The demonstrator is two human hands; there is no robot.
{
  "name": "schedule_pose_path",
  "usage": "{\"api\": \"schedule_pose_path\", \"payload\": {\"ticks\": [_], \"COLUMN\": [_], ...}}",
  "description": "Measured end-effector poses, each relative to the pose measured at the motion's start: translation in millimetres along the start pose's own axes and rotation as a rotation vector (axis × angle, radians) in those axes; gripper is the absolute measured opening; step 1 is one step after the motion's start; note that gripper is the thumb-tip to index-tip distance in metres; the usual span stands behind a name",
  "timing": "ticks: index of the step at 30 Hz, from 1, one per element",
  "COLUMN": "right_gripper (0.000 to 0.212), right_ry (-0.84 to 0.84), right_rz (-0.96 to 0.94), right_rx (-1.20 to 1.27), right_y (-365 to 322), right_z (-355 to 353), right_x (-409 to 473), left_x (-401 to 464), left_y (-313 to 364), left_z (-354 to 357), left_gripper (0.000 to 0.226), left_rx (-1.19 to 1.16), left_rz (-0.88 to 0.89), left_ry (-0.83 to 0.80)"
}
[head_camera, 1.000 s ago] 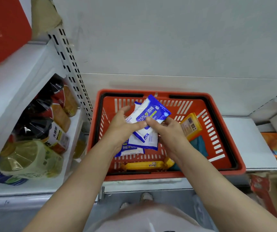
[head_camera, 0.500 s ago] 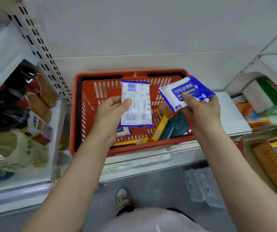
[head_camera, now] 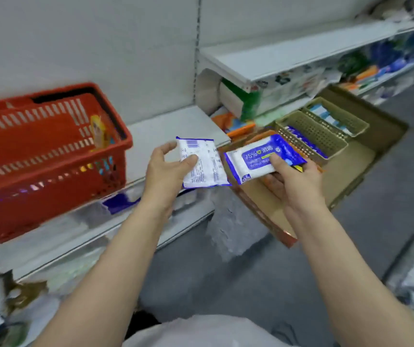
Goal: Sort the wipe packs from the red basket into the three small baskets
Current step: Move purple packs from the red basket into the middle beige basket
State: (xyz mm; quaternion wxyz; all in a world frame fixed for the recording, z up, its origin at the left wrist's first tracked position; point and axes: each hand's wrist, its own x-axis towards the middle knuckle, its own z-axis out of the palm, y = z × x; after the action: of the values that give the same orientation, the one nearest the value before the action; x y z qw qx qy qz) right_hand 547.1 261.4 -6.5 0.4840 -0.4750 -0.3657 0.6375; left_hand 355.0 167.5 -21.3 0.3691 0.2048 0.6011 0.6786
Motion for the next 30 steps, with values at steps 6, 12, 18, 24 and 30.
{"api": "schedule_pose_path", "payload": {"ticks": [6, 12, 18, 24, 30], "right_gripper": [0.053, 0.038, 0.053, 0.04, 0.022], "right_ry": [0.139, 0.303, 0.236, 0.106, 0.034], "right_rz": [-0.04, 0.049, 0.086, 0.129, 0.185], "right_rx": [0.018, 0.091, 0.076, -0.088, -0.24], "right_y": [-29.8, -46.4, -68.8, -113.4, -144.0], "right_z": [-151.2, -236.5, -279.6, -308.6, -325.0], "right_x": [0.3, 37.3, 123.4, 225.4, 307.9], "left_x": [-49.7, -50.7, -9.3, 51.6, 114.1], "left_y": [-40.5, -58.6, -82.3, -96.2, -102.3], "left_z": [130.6, 220.1, 294.0, 386.1, 443.5], "left_gripper": [0.015, 0.032, 0.016, 0.017, 0.021], "left_rx": [0.093, -0.004, 0.249, 0.385, 0.37], "left_rz": [-0.051, -0.313, -0.172, -0.195, -0.323], "left_ry": [-0.218, -0.393, -0.37, -0.267, -0.3]}}
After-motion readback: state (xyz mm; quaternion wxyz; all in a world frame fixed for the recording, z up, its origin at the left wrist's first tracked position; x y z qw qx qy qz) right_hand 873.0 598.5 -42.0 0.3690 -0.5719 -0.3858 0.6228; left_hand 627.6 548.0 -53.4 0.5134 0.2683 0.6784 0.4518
